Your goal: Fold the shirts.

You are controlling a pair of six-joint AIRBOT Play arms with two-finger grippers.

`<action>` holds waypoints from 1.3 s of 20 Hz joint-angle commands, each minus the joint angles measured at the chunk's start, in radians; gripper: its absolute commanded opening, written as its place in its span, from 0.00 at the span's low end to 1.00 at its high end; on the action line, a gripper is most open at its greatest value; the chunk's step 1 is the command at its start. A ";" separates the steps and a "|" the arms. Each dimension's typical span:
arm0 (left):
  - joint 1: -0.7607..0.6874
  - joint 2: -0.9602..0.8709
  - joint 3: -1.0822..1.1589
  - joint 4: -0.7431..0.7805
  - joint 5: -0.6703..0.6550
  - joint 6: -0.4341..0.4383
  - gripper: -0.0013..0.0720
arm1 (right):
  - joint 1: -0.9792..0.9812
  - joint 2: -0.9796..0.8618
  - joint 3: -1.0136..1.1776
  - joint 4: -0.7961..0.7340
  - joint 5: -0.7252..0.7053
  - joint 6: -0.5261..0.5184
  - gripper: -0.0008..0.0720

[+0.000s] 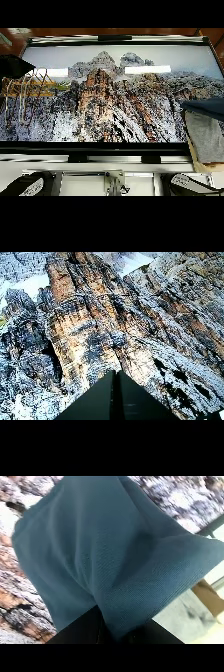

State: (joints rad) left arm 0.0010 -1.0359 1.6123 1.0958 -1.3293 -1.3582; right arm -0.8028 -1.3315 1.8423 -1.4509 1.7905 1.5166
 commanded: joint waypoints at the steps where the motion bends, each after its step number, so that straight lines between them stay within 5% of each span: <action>1: 0.001 0.001 0.000 0.000 0.000 0.003 0.06 | -0.006 0.082 -0.210 -0.098 0.069 0.011 0.12; 5: 0.001 0.001 0.000 0.000 0.000 0.003 0.06 | -0.019 0.190 -0.489 -0.288 0.024 0.002 0.12; 14: 0.001 0.001 0.000 0.000 0.000 0.003 0.06 | -0.131 0.237 -0.687 -0.229 -0.079 0.016 0.13; 15: 0.001 0.001 0.000 0.000 0.000 0.003 0.06 | -0.131 0.237 -0.687 -0.229 -0.095 0.033 0.17; 19: 0.001 0.001 0.000 0.000 0.000 0.003 0.06 | -0.131 0.237 -0.687 -0.225 -0.091 0.013 0.71; 26: 0.001 -0.024 0.000 0.001 0.000 0.004 0.06 | -0.128 0.237 -0.429 -0.244 -0.147 -0.018 0.70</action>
State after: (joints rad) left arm 0.0010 -1.0454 1.6123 1.0958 -1.3293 -1.3556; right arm -0.9329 -1.0946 1.2831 -1.7142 1.7092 1.5059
